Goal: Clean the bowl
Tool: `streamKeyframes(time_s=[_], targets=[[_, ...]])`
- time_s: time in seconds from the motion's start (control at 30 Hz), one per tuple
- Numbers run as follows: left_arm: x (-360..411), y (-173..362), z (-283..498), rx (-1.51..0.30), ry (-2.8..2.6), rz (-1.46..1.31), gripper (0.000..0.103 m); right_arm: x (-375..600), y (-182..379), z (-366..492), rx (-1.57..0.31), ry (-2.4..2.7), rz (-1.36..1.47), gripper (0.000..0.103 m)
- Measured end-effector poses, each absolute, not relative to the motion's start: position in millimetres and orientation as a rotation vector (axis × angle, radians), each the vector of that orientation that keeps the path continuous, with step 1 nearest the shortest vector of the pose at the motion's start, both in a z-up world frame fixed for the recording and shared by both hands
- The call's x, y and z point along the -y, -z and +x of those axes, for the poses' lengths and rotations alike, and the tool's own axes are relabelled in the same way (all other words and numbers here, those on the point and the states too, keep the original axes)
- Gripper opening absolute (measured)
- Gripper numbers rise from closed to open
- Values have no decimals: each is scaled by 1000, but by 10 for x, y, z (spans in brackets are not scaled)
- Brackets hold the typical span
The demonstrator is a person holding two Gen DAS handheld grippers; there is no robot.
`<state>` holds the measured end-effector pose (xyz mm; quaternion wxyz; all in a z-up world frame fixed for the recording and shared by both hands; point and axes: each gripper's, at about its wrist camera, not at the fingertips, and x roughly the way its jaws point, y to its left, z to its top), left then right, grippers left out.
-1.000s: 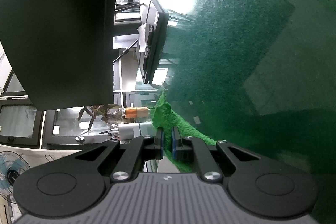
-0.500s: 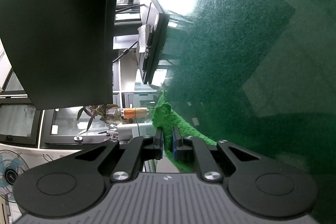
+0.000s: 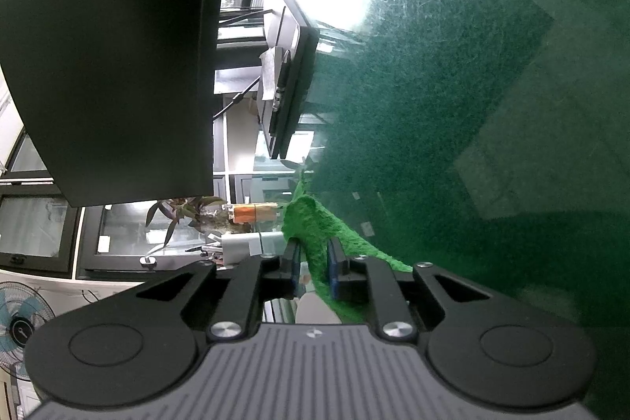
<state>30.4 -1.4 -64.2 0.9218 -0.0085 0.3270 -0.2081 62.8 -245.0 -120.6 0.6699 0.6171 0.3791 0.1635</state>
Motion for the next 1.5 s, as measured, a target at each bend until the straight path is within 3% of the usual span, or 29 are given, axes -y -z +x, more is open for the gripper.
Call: streamKeyframes(time_s=[0.33,0.43,0.5,0.73,0.83,0.87,0.9,0.93,1.0,1.13,1.2,1.23,1.3,1.5], targets=[[16,627,306,-684,430,-7,103,2458,1213,622,-856,-366,1401,16],[28,593,284,-698,432,-1,92,2483,1211,595,-860,-373,1416,16],[51,547,264,-708,477,1,72,2505,1209,567,-861,-376,1420,16],[97,500,240,-748,458,31,71,2652,1234,386,-864,-359,1435,16],[121,478,268,-799,425,31,73,2678,1245,348,-862,-350,1443,16],[132,474,252,-796,399,40,81,2673,1244,349,-860,-352,1445,16],[130,474,234,-789,388,41,97,2662,1240,354,-859,-355,1443,16],[124,476,216,-781,381,39,101,2651,1235,361,-859,-359,1441,16],[83,482,200,-789,401,-9,99,2633,1228,372,-861,-365,1437,16],[-12,473,191,-812,407,-114,64,2613,1196,384,-862,-371,1418,16],[-27,436,200,-835,329,-106,32,2628,1180,375,-859,-374,1408,16],[-51,431,208,-845,309,-122,25,2636,1172,365,-858,-375,1400,16],[-121,433,232,-872,298,-182,21,2652,1156,347,-855,-377,1383,16],[-64,422,248,-886,317,-156,21,2706,1105,290,-851,-376,1332,16]])
